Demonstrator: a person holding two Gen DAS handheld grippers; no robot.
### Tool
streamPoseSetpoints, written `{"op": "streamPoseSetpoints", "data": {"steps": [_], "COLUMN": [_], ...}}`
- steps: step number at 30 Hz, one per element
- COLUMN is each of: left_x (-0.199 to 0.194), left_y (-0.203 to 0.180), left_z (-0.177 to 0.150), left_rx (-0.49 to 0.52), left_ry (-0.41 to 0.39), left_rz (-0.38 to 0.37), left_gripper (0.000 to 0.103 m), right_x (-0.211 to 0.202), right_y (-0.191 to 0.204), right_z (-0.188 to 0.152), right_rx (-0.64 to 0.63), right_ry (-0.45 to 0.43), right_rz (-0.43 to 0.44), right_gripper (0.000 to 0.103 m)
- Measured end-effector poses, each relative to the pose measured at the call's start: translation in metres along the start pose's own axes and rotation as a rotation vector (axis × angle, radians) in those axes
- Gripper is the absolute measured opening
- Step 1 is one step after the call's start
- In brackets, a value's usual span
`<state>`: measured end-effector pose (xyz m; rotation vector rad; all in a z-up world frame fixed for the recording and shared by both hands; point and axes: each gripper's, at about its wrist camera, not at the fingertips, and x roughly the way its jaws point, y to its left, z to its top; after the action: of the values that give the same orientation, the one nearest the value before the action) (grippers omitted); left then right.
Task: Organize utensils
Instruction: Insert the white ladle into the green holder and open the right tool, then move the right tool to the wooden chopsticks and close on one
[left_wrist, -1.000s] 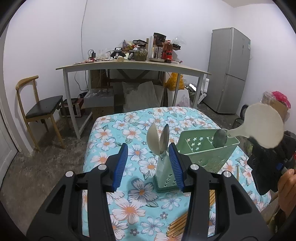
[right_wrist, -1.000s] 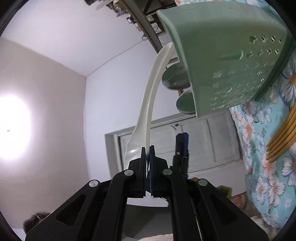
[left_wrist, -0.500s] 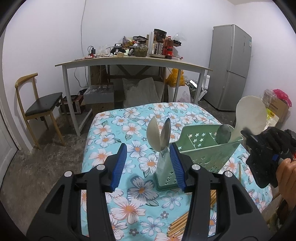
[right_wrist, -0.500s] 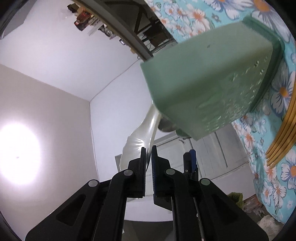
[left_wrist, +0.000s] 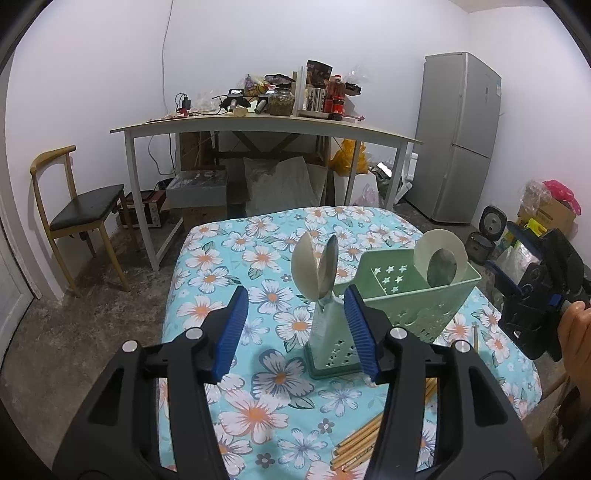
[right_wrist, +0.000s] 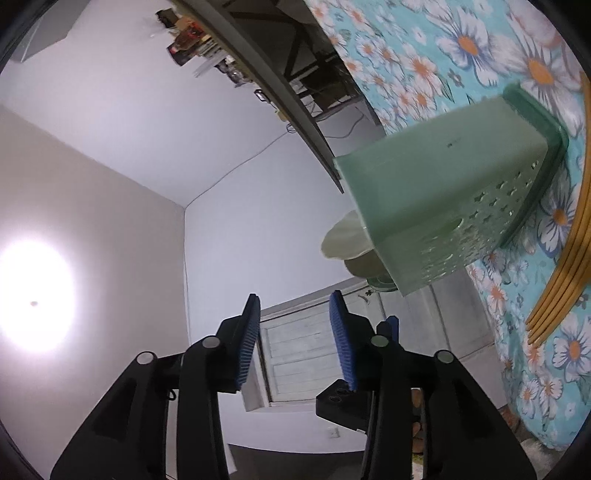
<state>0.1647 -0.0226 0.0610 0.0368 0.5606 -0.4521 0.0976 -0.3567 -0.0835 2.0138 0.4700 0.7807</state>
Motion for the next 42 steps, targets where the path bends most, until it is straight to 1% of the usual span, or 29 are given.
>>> {"op": "streamPoseSetpoints", "data": {"steps": [4,7,9,13,18,22,25,28,31,34,36,38,42], "left_x": [-0.005,-0.009,-0.012,-0.012,-0.005,0.005,0.009,0.010,0.010,0.010,0.010,0.011,0.010], "left_y": [0.000,-0.003,-0.006,-0.013,-0.016,-0.018,-0.024,-0.027,-0.028,-0.028,-0.028,-0.029,-0.033], "left_z": [-0.005,-0.012,-0.019,-0.038,-0.063,-0.085,-0.099,-0.107,-0.112,-0.115,-0.115,-0.115,-0.115], "left_rx": [-0.002,0.001,0.007,0.013,-0.001,-0.011,-0.011,0.000,-0.001,-0.001,0.003,0.004,0.018], "left_ry": [-0.005,0.002,0.009,0.049,0.113,0.179,0.212,0.218,0.224,0.227,0.228,0.230,0.227], "left_rz": [-0.019,-0.045,-0.059,-0.091,-0.116,-0.130,-0.147,-0.158,-0.164,-0.169,-0.171,-0.175,-0.184], "left_gripper": [0.055,0.057,0.059,0.061,0.062,0.062,0.062,0.062,0.062,0.062,0.062,0.062,0.062], "right_x": [-0.013,-0.026,-0.037,-0.070,-0.109,-0.121,-0.122,-0.120,-0.114,-0.107,-0.104,-0.098,-0.097], "right_y": [0.012,0.021,0.024,0.023,0.006,-0.007,-0.010,-0.014,-0.017,-0.019,-0.019,-0.020,-0.023], "right_z": [-0.010,-0.020,-0.026,-0.038,-0.049,-0.053,-0.053,-0.048,-0.039,-0.029,-0.025,-0.019,-0.016], "right_rx": [-0.091,-0.174,-0.226,-0.303,-0.317,-0.332,-0.376,-0.399,-0.432,-0.473,-0.502,-0.516,-0.499], "right_ry": [-0.001,-0.004,-0.016,-0.068,-0.156,-0.212,-0.253,-0.270,-0.294,-0.320,-0.336,-0.348,-0.357], "right_rz": [-0.037,-0.097,-0.155,-0.320,-0.505,-0.649,-0.758,-0.817,-0.898,-0.964,-0.993,-1.017,-1.007], "right_gripper": [0.047,0.047,0.048,0.048,0.048,0.047,0.043,0.038,0.034,0.027,0.021,0.009,0.008]}}
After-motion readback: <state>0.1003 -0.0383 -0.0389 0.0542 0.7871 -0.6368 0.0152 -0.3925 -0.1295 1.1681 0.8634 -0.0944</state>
